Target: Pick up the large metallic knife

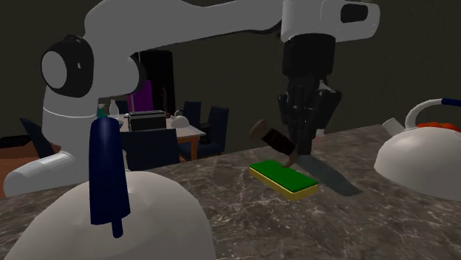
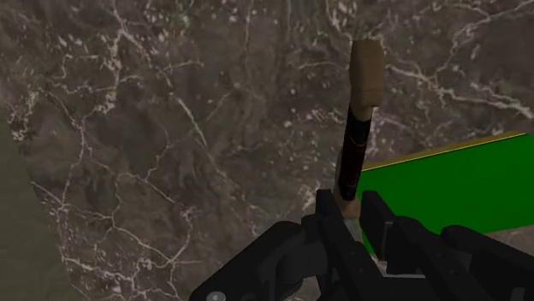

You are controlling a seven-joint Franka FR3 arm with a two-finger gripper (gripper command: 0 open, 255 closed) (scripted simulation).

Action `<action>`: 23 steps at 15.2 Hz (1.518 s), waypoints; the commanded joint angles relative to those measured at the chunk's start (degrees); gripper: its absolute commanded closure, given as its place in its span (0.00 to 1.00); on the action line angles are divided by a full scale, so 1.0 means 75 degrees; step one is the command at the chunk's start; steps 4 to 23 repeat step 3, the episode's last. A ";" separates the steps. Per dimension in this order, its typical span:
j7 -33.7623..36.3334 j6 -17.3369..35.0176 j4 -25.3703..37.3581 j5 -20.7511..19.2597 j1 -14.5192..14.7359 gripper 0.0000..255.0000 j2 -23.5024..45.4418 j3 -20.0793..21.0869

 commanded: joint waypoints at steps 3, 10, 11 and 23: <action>-0.0044 -0.0355 0.0547 0.0009 -0.0006 1.00 0.0193 -0.0004; -0.0044 -0.0355 0.0547 0.0009 -0.0006 1.00 0.0193 -0.0004; -0.0044 -0.0355 0.0547 0.0009 -0.0006 1.00 0.0193 -0.0004; -0.0044 -0.0355 0.0547 0.0009 -0.0006 1.00 0.0193 -0.0004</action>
